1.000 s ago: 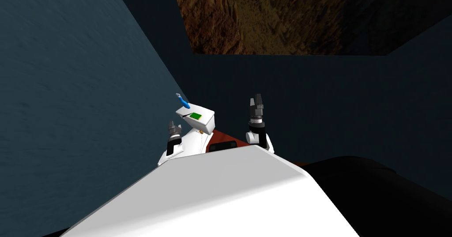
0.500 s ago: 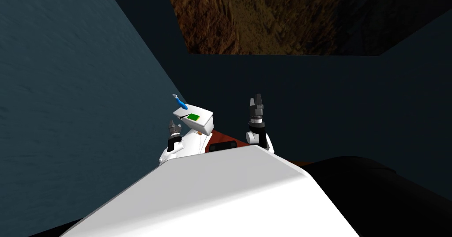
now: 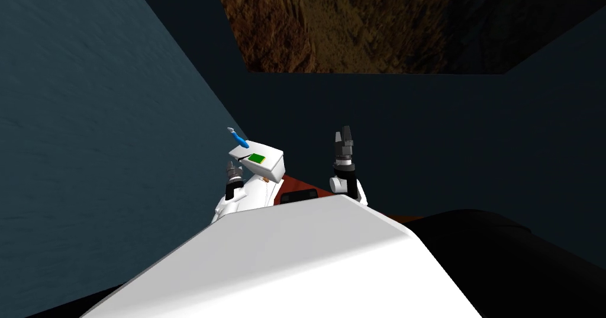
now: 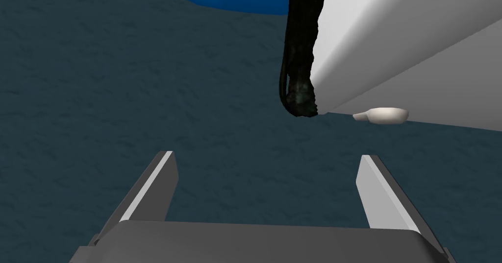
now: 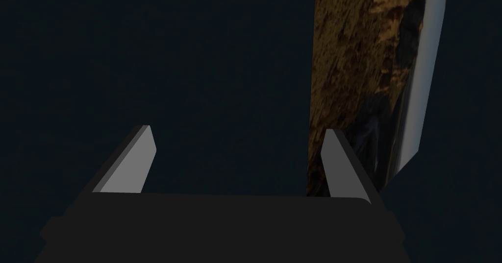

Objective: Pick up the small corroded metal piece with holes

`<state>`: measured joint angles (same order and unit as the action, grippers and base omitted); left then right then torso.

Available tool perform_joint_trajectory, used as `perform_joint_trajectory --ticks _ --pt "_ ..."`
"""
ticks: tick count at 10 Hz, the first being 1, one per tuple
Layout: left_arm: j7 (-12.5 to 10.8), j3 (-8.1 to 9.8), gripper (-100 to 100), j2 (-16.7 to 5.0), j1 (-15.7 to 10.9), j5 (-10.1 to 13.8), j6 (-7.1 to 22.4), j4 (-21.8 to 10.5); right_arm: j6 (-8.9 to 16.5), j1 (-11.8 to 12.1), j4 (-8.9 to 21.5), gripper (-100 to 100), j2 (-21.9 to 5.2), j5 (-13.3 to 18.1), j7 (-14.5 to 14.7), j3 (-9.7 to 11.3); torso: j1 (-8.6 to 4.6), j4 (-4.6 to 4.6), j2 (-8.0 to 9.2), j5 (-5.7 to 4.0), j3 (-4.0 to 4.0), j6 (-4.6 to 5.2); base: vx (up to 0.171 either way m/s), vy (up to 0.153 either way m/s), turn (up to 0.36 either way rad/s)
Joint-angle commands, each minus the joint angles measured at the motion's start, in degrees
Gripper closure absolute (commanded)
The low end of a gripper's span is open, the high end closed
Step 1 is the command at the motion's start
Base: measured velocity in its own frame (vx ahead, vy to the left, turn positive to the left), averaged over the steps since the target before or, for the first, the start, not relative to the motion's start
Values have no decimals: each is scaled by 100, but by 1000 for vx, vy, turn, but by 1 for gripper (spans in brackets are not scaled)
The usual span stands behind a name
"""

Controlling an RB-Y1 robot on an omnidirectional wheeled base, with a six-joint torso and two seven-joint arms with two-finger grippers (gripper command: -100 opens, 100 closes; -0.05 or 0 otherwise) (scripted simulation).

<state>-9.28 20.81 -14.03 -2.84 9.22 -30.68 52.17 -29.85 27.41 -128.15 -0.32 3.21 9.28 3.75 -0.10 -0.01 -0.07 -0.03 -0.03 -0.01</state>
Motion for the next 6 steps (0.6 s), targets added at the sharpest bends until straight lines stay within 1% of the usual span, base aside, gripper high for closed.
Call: perform_joint_trajectory --ticks 1,5,6 --pt "35 105 -100 -33 -200 -4 55 -226 0 0 0 0 0 0 0 0 0 0 0 0 0 0 20 -30 -51" --pt "95 327 -100 -166 -665 -10 111 -801 0 0 0 0 0 0 0 0 -5 0 -1 -1 -1 -1 21 -37 -39" --pt "99 345 -100 -183 -702 -10 114 -848 0 0 0 0 0 0 0 0 -3 0 -1 -1 -1 -1 14 -24 -23"
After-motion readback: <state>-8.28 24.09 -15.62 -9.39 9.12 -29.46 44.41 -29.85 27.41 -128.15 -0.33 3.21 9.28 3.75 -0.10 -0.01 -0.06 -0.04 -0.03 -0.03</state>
